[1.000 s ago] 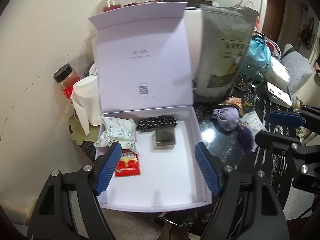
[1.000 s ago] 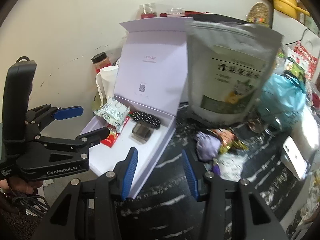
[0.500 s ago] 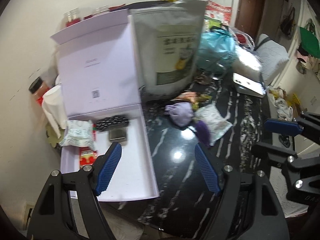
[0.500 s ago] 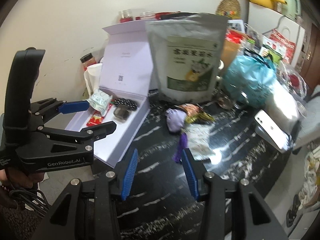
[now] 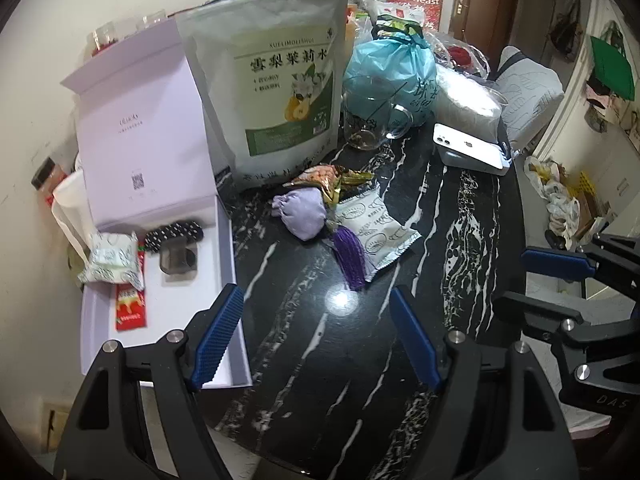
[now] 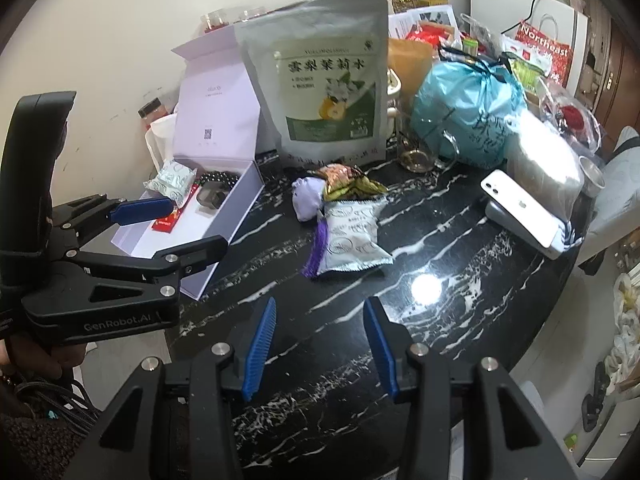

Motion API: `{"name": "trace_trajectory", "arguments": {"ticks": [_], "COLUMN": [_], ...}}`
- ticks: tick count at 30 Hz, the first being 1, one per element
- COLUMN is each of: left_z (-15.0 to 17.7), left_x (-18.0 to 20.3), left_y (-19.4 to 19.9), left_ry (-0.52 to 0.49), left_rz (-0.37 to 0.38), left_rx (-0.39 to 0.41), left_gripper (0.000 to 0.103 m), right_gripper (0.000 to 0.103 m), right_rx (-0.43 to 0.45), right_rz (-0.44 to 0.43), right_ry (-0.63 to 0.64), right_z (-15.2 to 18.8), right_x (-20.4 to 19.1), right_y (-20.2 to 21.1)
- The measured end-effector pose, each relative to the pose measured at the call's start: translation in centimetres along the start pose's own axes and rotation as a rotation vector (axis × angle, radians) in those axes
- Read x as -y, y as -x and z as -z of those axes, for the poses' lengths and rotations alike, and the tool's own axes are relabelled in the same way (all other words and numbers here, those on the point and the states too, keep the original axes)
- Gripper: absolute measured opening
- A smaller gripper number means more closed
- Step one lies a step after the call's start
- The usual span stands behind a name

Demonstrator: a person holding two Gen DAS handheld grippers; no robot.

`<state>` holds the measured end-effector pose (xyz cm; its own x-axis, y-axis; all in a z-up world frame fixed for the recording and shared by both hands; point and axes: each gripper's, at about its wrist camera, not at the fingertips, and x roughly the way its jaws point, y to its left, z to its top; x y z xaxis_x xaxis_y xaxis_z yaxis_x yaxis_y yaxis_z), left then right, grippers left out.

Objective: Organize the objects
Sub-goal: 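Withdraw both grippers from the box toward the lavender pouch and white snack packet, then grasp the lavender drawstring pouch with the left gripper while the right gripper grasps the white snack packet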

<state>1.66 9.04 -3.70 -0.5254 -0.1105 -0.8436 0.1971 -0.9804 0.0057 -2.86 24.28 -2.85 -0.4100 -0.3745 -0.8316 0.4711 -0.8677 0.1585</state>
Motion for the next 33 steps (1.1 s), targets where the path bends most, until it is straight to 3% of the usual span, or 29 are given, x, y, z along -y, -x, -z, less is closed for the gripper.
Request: {"name": "trace_trajectory", "arguments": {"ticks": [12,21,33], "left_z": [0.5,-1.2,-4.6], "left_x": [1.4,0.4,-1.2], "left_y": [-4.5,-8.6,-14.4], "left_ry": [0.117,0.178,0.167], "left_rz": [-0.029,-0.076,-0.110], "left_rx": [-0.051,-0.061,-0.047], "left_gripper": [0.075,0.075,0.075], "right_gripper": [0.046,0.046,0.052], "right_rx": [-0.053,-0.066,-0.080], "right_rz": [-0.044,-0.102,-0.146], "right_ry": [0.005,-0.019,-0.040], "right_z": [0.3,-1.8,-5.3], "right_x": [4.1,6.9,9.1], "right_y": [-3.6,-7.6,-13.1]}}
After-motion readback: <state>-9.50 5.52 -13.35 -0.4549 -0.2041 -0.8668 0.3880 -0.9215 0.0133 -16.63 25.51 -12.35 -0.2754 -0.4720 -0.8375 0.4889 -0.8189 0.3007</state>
